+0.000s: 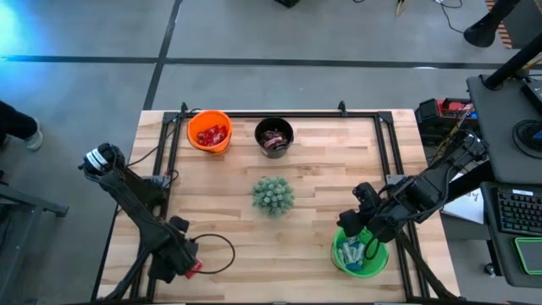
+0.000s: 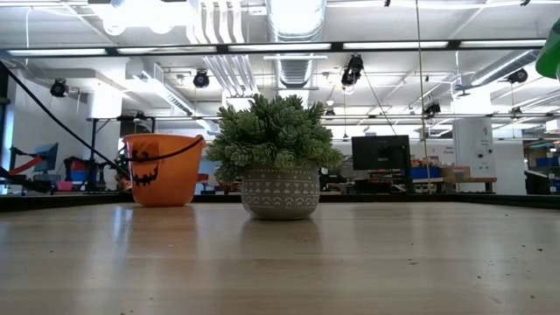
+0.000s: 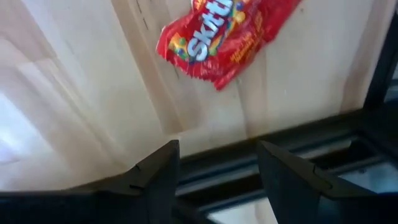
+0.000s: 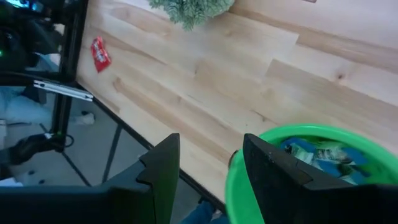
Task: Sort candy
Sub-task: Put the red candy into the orange bucket
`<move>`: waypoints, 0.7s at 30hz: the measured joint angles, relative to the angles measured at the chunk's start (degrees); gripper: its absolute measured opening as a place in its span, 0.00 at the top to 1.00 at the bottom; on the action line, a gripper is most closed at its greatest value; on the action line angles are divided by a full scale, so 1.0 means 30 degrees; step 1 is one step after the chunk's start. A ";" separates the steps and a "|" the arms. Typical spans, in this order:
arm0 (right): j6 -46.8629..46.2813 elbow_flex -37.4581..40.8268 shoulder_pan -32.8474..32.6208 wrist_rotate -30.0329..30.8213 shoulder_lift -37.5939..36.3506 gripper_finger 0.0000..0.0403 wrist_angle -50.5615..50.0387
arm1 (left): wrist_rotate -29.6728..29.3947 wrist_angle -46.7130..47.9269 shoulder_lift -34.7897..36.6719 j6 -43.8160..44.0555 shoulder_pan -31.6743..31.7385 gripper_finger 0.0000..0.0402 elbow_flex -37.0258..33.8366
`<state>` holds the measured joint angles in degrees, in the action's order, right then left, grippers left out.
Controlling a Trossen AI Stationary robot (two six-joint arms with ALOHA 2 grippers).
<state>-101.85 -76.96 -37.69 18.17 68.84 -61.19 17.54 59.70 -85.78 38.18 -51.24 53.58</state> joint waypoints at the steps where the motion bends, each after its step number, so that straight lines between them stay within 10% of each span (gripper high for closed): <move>1: 0.0140 0.0070 0.0000 0.0021 0.0000 0.58 -0.0024 | -0.0056 0.0444 0.0000 -0.0400 0.0007 0.51 0.0291; 21: 0.0474 0.0579 -0.0007 -0.0001 0.0007 0.58 0.0218 | -0.3209 0.3339 -0.2048 -0.3222 0.0590 0.49 0.4109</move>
<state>-100.43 -75.22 -37.71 18.17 68.86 -60.54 7.91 69.72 -91.92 28.51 -49.47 65.91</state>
